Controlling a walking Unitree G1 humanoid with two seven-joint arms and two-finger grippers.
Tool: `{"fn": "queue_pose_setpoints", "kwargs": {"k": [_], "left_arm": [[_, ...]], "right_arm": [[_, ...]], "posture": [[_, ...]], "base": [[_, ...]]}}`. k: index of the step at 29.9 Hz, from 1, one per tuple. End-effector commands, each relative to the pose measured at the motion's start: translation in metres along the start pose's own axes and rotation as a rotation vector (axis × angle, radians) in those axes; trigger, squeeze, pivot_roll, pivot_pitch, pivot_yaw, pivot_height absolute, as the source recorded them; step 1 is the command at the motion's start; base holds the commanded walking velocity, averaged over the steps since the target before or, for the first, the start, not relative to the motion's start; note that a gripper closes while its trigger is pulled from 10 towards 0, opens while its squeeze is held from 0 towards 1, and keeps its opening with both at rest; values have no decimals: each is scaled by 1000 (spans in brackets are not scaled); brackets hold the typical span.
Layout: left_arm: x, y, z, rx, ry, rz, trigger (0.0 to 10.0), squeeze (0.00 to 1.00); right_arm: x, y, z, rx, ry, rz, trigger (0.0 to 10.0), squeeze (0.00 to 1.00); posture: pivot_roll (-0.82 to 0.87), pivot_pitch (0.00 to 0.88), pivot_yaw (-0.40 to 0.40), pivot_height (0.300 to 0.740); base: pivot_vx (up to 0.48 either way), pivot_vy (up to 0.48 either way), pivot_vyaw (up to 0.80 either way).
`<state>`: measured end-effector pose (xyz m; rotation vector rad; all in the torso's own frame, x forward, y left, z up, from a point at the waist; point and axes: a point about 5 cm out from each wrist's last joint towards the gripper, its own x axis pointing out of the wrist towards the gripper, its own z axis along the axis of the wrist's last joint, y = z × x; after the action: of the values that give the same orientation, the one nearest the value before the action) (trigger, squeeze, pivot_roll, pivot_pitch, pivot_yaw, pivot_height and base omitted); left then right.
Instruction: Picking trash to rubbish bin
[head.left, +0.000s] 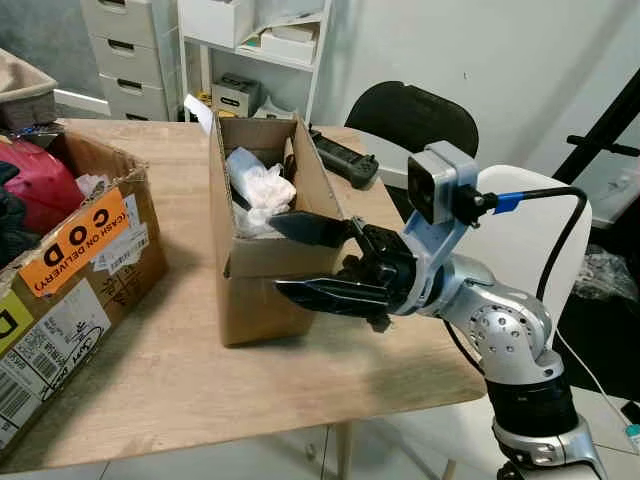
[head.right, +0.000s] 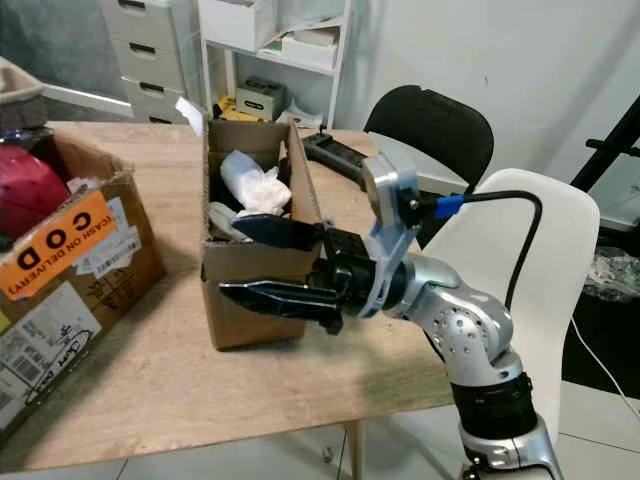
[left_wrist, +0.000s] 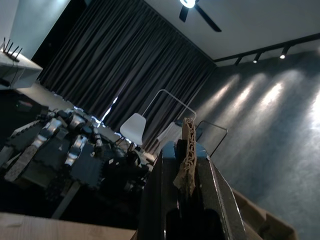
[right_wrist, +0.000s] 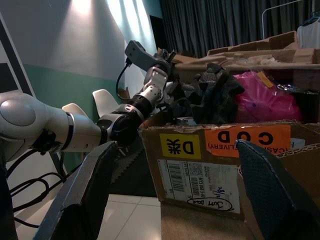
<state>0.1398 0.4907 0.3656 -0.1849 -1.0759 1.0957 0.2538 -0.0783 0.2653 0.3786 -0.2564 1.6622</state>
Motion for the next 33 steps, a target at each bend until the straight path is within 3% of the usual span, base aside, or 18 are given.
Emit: {"fn": "queue_pose_setpoints", "kwargs": {"k": [1, 5, 12, 15, 18, 22, 28, 31, 32, 33], "left_arm": [[10, -3, 15, 14, -42, -23, 10000, 0], [9, 1, 13, 26, -35, -11, 10000, 0], [7, 17, 12, 124, -35, 62, 10000, 0], [7, 35, 19, 207, -75, 175, 10000, 0], [6, 41, 22, 228, -95, 215, 10000, 0], [8, 49, 42, 246, -197, 272, 10000, 0], [12, 47, 62, 232, -285, 278, 10000, 0], [17, 19, 74, 79, -318, 157, 10000, 0], [17, 19, 74, 79, -318, 157, 10000, 0], [19, 4, 75, -2, -307, 72, 10000, 0]], "right_arm": [[1, 4, 2, -31, 3, 11, 10000, 0], [1, 4, 1, -32, 3, 9, 10000, 0], [1, 4, 1, -33, 4, 9, 10000, 0], [2, 5, 1, -31, 4, 12, 10000, 0], [2, 5, 1, -31, 4, 13, 10000, 0], [3, 6, 1, -28, -1, 16, 10000, 0], [3, 6, 1, -25, -5, 20, 10000, 0], [4, 6, 1, -23, -12, 25, 10000, 0], [4, 6, 1, -23, -12, 25, 10000, 0], [4, 6, 1, -23, -14, 27, 10000, 0]], "posture": [[80, 96, -49, 740], [80, 96, -51, 740], [80, 97, -55, 740], [79, 98, -56, 740], [79, 98, -56, 740], [79, 98, -57, 740], [84, 98, -58, 740], [85, 99, -59, 740], [85, 99, -59, 740], [85, 97, -60, 740]], "base": [[0, 0, 0], [0, 0, 0], [0, 0, 0], [0, 0, 0], [0, 0, 0], [0, 0, 0], [0, 0, 0], [0, 0, 0], [0, 0, 0], [0, 0, 0]]}}
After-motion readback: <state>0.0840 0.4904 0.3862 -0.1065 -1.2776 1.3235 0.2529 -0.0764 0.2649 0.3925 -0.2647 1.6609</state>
